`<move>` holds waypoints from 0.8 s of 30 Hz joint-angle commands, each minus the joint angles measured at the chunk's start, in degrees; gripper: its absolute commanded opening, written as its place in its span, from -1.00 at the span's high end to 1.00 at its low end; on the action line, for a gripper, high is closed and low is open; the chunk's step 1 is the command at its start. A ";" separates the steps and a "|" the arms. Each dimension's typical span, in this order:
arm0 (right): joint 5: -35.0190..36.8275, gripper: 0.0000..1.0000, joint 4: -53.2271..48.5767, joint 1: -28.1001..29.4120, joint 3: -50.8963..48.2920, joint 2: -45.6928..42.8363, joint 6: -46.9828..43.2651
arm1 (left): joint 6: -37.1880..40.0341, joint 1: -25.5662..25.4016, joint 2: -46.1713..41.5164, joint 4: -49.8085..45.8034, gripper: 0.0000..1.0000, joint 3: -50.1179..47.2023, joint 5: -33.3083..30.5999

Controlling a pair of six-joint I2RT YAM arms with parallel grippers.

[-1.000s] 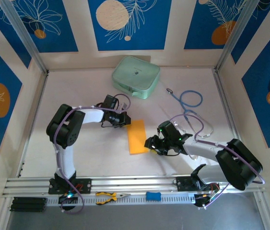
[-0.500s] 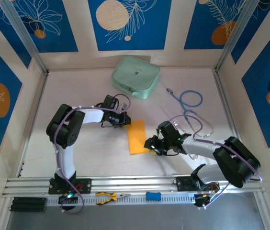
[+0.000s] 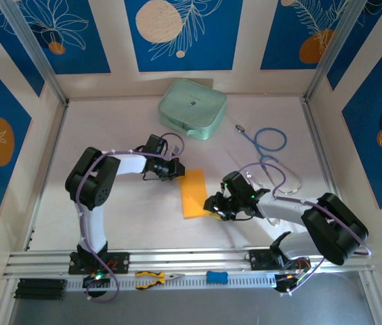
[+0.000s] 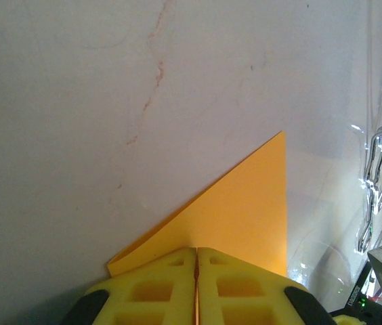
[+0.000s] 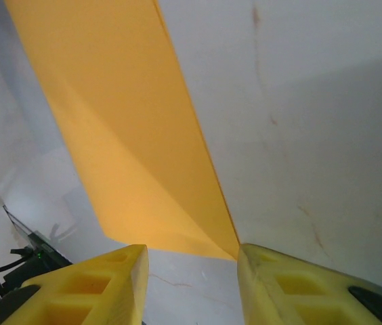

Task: Fold a paper plane with a square sheet of paper (pick it up from the middle)
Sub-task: Fold the paper in half at the center of the table.

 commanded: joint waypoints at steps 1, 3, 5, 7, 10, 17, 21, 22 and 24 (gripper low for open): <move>1.53 0.19 -4.96 0.22 1.26 -2.88 -0.27 | -1.08 0.31 -1.88 -1.62 0.75 -0.92 1.68; 1.79 0.20 -4.90 0.17 0.80 -4.12 -0.15 | -0.96 0.30 -3.90 -1.91 0.72 0.61 2.20; 1.88 0.24 -4.63 0.20 0.43 -4.53 0.06 | -0.56 0.30 -4.72 -2.69 0.69 2.19 2.33; 1.37 0.26 -4.06 0.13 0.25 -4.10 0.19 | -0.29 0.29 -4.54 -3.78 0.69 3.17 2.47; -0.21 0.25 -2.63 0.09 0.25 -2.94 0.26 | -0.11 0.32 -3.32 -3.81 0.69 2.64 1.80; -0.86 0.17 -1.18 -0.09 -0.42 -1.75 1.43 | -0.69 0.31 1.38 -1.87 0.72 0.62 0.61; -2.22 0.16 0.34 -0.50 -1.08 -1.67 1.97 | 0.83 0.32 1.74 -3.74 0.74 -1.24 -1.35; -2.53 0.16 0.33 -0.66 -1.21 -1.59 2.28 | 1.03 0.43 1.77 -3.72 0.75 -1.70 -1.61; -2.90 0.16 0.38 -0.79 -1.16 -1.22 2.44 | 1.29 0.49 1.76 -3.46 0.75 -2.88 -1.71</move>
